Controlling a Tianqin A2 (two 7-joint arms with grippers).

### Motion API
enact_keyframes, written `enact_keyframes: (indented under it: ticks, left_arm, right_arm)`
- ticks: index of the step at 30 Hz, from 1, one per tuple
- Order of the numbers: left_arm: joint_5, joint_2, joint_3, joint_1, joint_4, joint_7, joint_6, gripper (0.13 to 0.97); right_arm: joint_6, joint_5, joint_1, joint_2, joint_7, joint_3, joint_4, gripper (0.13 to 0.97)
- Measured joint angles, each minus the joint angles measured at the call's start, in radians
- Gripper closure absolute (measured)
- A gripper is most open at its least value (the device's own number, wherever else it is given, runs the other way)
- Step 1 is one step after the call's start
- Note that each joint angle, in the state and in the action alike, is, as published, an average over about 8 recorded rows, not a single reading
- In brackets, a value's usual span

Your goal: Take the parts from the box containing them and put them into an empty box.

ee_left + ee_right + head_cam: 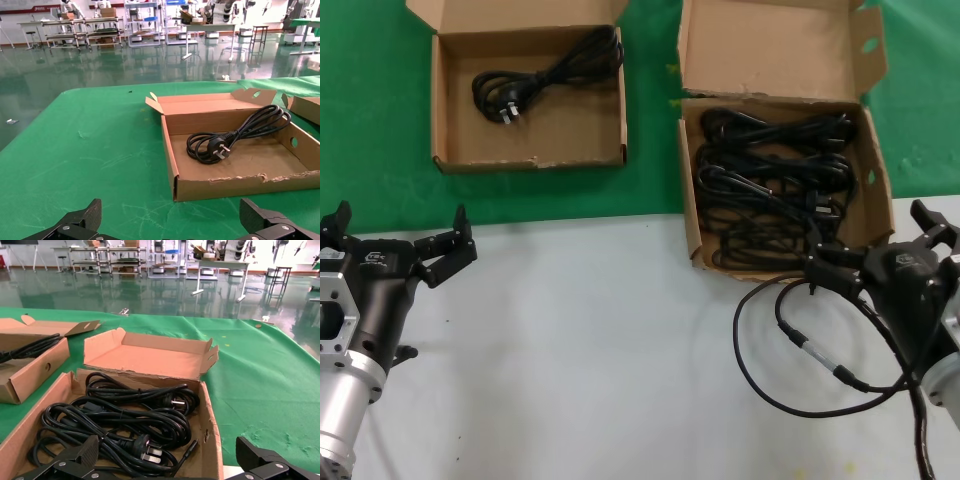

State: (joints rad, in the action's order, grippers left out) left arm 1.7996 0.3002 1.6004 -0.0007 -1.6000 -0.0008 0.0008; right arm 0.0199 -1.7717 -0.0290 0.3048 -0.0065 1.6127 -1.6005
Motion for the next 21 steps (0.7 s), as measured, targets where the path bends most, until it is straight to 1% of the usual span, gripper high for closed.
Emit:
enact_keyframes:
  ticks: [21]
  left_arm:
    - [0.0, 0.0, 0.0, 0.0, 0.0, 0.0, 0.0, 0.132]
  right_arm:
    - [0.0, 0.0, 0.0, 0.0, 0.0, 0.0, 0.0, 0.129]
